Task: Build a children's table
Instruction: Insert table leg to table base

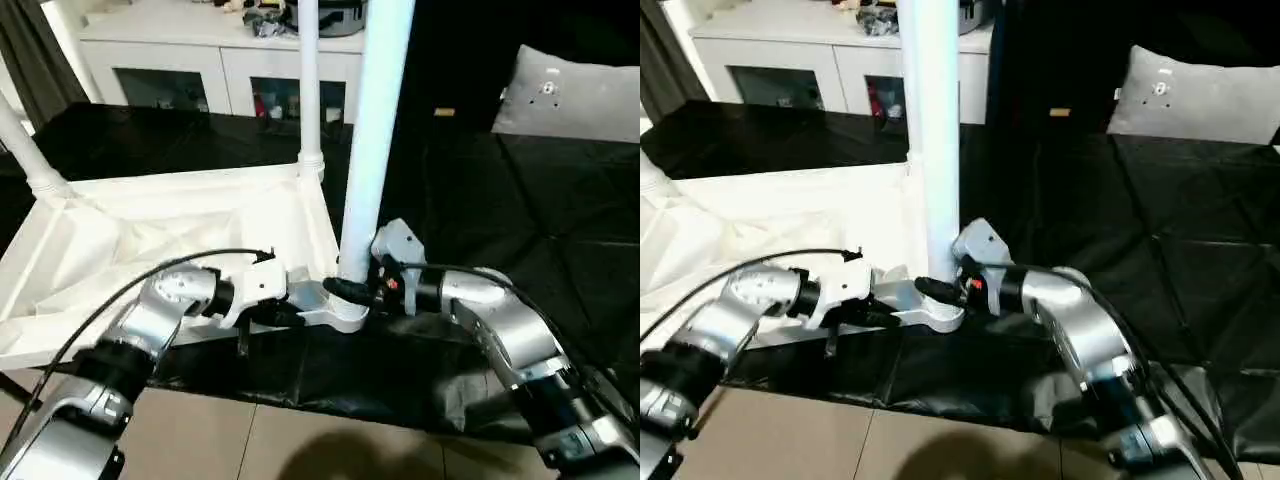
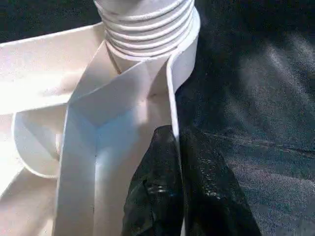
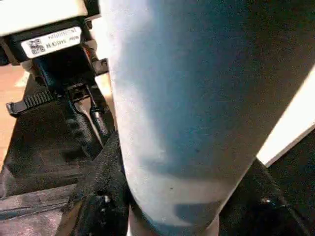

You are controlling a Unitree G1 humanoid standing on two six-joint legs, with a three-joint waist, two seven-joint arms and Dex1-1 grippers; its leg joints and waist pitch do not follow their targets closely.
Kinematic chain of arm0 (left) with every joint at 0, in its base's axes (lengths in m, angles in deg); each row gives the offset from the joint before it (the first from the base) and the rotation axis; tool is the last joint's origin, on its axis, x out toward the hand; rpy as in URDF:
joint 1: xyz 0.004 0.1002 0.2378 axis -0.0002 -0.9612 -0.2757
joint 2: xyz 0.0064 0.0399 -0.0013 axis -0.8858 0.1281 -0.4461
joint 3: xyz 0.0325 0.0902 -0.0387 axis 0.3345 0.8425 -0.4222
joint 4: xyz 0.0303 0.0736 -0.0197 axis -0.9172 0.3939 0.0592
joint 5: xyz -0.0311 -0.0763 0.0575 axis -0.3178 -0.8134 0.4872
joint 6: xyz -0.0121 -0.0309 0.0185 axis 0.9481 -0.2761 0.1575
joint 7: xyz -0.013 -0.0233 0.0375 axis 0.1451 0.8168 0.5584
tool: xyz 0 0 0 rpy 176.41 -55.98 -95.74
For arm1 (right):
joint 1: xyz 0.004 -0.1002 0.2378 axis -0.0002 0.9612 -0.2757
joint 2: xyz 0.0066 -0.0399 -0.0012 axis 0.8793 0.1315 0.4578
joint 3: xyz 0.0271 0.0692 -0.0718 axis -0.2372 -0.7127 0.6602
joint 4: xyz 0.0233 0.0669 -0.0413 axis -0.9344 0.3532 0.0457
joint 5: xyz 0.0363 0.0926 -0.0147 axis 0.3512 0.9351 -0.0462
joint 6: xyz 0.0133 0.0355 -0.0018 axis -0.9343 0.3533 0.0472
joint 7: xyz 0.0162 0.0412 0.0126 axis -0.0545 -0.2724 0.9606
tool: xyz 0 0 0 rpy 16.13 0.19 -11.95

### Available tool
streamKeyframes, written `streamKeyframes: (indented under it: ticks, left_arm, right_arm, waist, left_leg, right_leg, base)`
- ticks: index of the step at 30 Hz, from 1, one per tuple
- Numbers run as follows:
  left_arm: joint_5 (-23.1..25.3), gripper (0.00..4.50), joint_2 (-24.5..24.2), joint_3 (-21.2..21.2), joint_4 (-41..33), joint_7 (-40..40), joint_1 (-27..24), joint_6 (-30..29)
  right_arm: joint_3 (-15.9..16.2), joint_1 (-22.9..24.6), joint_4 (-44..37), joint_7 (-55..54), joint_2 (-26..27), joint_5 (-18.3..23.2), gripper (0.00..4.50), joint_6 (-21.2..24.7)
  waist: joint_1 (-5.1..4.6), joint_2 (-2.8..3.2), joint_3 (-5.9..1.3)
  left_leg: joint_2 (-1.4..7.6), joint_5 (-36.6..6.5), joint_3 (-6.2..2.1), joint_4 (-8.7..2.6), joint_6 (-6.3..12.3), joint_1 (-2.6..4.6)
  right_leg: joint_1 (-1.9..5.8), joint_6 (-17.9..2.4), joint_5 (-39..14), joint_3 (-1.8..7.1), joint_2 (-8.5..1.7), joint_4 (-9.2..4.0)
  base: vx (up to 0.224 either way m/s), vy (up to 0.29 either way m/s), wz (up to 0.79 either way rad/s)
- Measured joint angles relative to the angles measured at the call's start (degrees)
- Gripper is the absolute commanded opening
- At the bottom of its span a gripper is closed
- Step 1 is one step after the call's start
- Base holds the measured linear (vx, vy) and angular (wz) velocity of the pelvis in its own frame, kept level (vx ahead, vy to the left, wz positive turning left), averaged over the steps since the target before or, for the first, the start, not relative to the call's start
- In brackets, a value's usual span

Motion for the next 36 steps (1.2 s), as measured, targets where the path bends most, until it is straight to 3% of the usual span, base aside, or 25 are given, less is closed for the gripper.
streamKeyframes:
  ticks: [4, 13, 19, 25, 28, 32, 36]
  left_arm:
    - [0.5, 0.00, 0.8, 0.9, 3.8, 0.9, 3.0, 0.6]
    - [1.3, 0.00, 2.4, 1.4, 10.8, 2.3, 7.4, 2.7]
    - [0.4, 0.00, 1.4, 0.0, 9.7, 2.7, 6.1, 0.1]
    - [-0.1, 0.00, -1.5, -3.8, -8.9, -2.8, -4.4, -13.7]
    - [0.0, 0.00, -0.4, -4.7, -19.9, -7.0, -9.7, -21.8]
    - [0.7, 0.00, 3.7, -3.7, -28.2, -11.0, -13.3, -28.4]
    - [2.9, 0.00, 5.6, -2.7, -31.7, -14.9, -13.7, -33.2]
  right_arm:
    - [0.1, -1.0, 0.9, 1.1, -0.4, 0.0, 1.89, 0.9]
    - [0.5, -0.9, -0.2, 1.8, -1.1, -0.6, 1.89, 2.3]
    - [0.5, -1.7, 1.3, -0.8, 1.4, -1.5, 1.89, 2.6]
    - [-0.7, -1.0, 1.4, -10.0, 7.7, -1.5, 1.89, 4.5]
    - [-1.2, -0.9, 1.9, -14.2, 9.6, -1.7, 1.89, 4.8]
    - [-2.6, -1.0, 3.7, -18.0, 10.2, -3.0, 1.89, 6.3]
    - [-3.4, -1.2, 3.8, -20.2, 10.5, -3.9, 1.89, 6.6]
  waist:
    - [-0.09, 0.00, 0.00]
    - [1.12, -0.02, 0.01]
    - [0.39, -0.08, -0.03]
    - [-2.42, -0.01, -0.02]
    - [-3.29, 0.04, 0.02]
    - [-3.19, 0.01, 0.00]
    - [-2.03, -0.02, -0.01]
  left_leg:
    - [-0.01, 0.0, -0.02, 0.01, 0.00, 0.06]
    - [0.00, 0.0, -0.03, 0.00, 0.00, 0.03]
    - [0.00, 0.0, -0.04, -0.09, -0.01, 0.20]
    - [-0.03, 0.0, -0.28, -0.26, -0.02, 0.64]
    - [-0.06, 0.0, -0.45, -0.27, -0.02, 0.50]
    - [-0.16, -0.1, -0.38, -0.34, 0.14, 0.06]
    - [-0.12, -0.1, -0.20, -0.40, 0.14, 0.05]
  right_leg:
    - [0.09, 0.0, 0.0, -0.01, -0.01, 0.00]
    - [0.09, 0.0, 0.0, -0.05, -0.03, -0.01]
    - [0.09, 0.0, 0.0, -0.05, -0.01, -0.01]
    - [0.13, 0.0, 0.0, -0.15, -0.05, -0.17]
    - [0.18, 0.0, 0.0, -0.96, -0.47, -0.77]
    - [0.24, 0.0, 0.0, -1.06, -0.69, -1.32]
    - [0.22, 0.0, 0.0, -1.09, -0.68, -1.16]
  base:
    - [0.000, 0.000, 0.00]
    - [0.000, 0.000, 0.00]
    - [0.000, 0.000, 0.00]
    - [0.000, 0.000, 0.00]
    - [0.000, 0.000, 0.00]
    - [0.000, 0.000, 0.00]
    - [0.000, 0.000, 0.00]
